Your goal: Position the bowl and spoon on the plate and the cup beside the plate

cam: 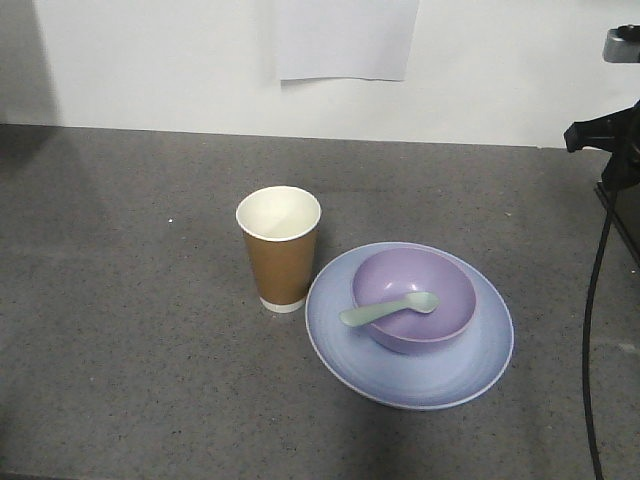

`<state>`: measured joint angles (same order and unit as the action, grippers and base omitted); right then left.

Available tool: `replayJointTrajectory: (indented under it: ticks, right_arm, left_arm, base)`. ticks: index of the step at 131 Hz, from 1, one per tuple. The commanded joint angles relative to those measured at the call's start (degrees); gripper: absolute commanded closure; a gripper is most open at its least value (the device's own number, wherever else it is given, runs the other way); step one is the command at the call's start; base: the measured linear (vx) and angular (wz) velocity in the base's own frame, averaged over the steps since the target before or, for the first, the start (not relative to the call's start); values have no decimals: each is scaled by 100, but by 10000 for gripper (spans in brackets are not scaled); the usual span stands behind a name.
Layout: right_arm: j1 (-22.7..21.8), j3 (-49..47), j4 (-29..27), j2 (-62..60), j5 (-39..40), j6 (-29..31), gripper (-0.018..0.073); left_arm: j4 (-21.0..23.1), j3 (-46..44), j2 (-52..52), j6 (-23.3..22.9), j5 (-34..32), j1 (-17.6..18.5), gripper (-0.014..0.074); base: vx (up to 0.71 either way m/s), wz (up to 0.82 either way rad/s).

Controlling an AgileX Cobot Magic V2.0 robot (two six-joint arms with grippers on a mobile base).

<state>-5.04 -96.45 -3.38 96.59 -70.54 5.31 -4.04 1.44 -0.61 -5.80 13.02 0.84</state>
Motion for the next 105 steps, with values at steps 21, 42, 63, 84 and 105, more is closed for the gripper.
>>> replayJointTrajectory:
  ticks: [21, 42, 63, 84, 105]
  right_arm:
    - [-21, -162, 4, -276, 168, 24, 568]
    - [-21, -162, 4, -276, 168, 24, 568]
    - [-21, -162, 4, -276, 142, 24, 568]
    - [-21, -162, 4, -276, 142, 24, 568]
    - [-21, -162, 4, -276, 142, 24, 568]
  left_arm:
    - [-35, 63, -97, -51, -794, 2, 604]
    - [36, 63, -97, -51, -807, 2, 604]
    - [127, 63, -97, -51, -809, 14, 604]
    - [108, 63, -97, -43, -801, 258, 604]
    - [115, 63, -97, -43, -807, 272, 604]
  base:
    - [0, 0]
    - [0, 0]
    - [0, 0]
    - [0, 0]
    - [0, 0]
